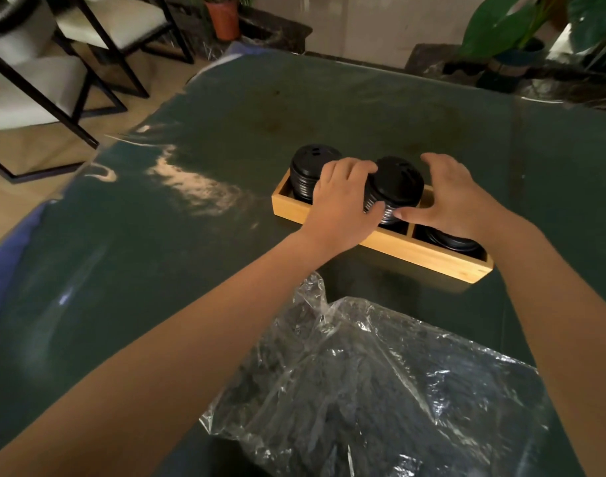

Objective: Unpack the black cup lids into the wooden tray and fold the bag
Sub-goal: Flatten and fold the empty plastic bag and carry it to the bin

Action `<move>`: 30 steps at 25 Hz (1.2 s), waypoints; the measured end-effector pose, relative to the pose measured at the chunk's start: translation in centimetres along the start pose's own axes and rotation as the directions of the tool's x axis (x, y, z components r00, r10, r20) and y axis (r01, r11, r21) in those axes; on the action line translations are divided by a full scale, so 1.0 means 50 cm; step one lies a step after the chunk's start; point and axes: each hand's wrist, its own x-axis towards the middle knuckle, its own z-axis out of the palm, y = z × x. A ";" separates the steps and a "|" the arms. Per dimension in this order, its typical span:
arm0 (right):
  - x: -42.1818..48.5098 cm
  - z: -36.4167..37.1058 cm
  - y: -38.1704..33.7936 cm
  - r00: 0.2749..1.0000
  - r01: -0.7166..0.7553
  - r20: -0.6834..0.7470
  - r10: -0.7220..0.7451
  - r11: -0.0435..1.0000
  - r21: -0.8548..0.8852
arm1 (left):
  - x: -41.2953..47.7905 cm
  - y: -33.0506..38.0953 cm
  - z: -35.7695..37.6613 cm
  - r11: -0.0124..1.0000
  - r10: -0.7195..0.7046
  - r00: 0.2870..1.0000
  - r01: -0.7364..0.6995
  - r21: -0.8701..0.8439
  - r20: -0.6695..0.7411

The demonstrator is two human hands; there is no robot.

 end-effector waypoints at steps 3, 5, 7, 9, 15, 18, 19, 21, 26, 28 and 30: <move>-0.055 -0.003 -0.030 0.985 0.069 -0.160 -0.066 0.998 0.013 | -0.098 -0.039 -0.053 0.997 -0.080 0.997 0.080 0.005 -0.003; -0.103 0.010 -0.053 0.970 0.163 -0.197 -0.146 0.984 0.072 | -0.172 -0.081 -0.086 0.966 -0.247 0.967 0.241 0.094 0.067; -0.151 0.039 -0.082 0.985 0.169 0.008 -0.171 0.975 0.143 | -0.233 -0.127 -0.109 0.892 -0.441 0.876 0.403 0.205 0.196; -0.183 0.086 -0.099 0.945 0.102 0.302 -0.127 0.990 0.098 | -0.267 -0.160 -0.118 0.842 -0.540 0.775 0.498 0.207 0.328; -0.237 0.174 -0.083 0.948 -0.143 0.312 0.064 0.961 0.237 | -0.297 -0.180 -0.102 0.801 -0.514 0.777 0.586 -0.120 0.363; -0.258 0.173 -0.069 0.978 -0.195 0.140 0.153 0.912 0.361 | -0.303 -0.191 -0.100 0.753 -0.554 0.779 0.619 -0.222 0.295; -0.268 0.169 -0.065 0.980 -0.198 0.095 0.174 0.897 0.395 | -0.308 -0.193 -0.101 0.747 -0.556 0.783 0.618 -0.245 0.280; -0.290 0.158 -0.058 0.978 -0.201 0.039 0.206 0.865 0.460 | -0.317 -0.193 -0.104 0.735 -0.549 0.793 0.609 -0.298 0.265; -0.328 0.105 -0.072 0.966 -0.202 0.008 0.258 0.733 0.650 | -0.305 -0.156 -0.145 0.667 -0.457 0.834 0.552 -0.501 0.310; -0.334 0.066 -0.093 0.973 -0.174 0.011 0.230 0.702 0.690 | -0.283 -0.129 -0.182 0.620 -0.436 0.862 0.495 -0.608 0.257; -0.340 0.026 -0.118 0.983 -0.125 -0.023 0.184 0.750 0.650 | -0.251 -0.099 -0.226 0.683 -0.362 0.923 0.359 -0.636 0.132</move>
